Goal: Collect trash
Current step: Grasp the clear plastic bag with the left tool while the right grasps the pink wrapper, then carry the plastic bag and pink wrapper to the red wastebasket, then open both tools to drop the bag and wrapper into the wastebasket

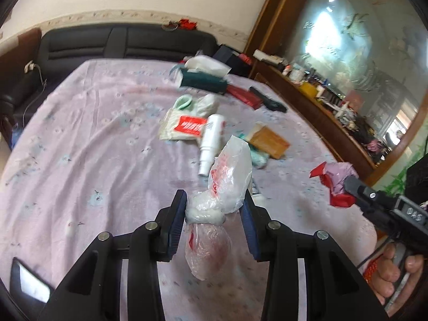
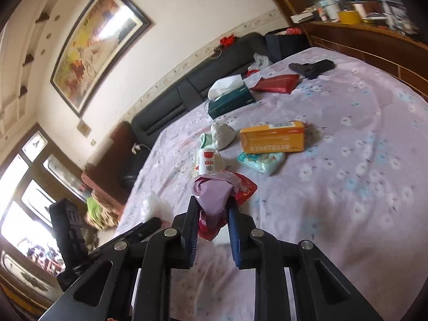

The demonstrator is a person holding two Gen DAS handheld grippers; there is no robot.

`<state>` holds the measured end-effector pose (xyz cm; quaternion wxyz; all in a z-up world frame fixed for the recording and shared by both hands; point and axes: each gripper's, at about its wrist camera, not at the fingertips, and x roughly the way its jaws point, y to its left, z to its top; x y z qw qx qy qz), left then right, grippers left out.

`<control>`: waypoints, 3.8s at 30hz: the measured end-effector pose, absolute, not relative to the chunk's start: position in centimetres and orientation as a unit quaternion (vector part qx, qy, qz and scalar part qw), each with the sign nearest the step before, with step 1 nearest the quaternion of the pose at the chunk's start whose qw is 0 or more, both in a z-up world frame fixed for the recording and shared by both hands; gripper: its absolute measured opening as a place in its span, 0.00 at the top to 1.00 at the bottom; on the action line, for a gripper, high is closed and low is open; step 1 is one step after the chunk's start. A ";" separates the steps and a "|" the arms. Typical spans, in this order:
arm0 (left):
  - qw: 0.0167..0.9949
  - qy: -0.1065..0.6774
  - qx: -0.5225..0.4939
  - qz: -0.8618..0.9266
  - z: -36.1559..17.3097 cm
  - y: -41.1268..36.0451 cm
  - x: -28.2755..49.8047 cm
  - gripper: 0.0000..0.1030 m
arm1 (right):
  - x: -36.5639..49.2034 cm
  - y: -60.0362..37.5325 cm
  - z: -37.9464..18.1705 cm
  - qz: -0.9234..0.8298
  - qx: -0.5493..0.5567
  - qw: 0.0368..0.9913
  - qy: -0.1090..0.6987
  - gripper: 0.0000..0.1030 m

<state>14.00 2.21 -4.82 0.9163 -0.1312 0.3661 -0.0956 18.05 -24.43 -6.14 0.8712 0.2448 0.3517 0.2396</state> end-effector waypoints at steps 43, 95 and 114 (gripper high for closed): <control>0.919 0.288 -0.068 -0.259 4.4 -14.7 2.0 0.63 | -6.9 -39.2 2.0 0.073 0.256 0.947 0.182 0.80; 0.694 0.443 0.067 -0.563 -6.9 -51.8 -2.8 0.62 | -22.6 -62.7 -3.7 -0.194 0.397 0.886 0.142 0.79; 0.688 0.463 0.060 -0.556 -8.2 -52.5 -1.3 0.34 | -20.7 -64.7 -5.0 -0.183 0.431 0.870 0.155 0.60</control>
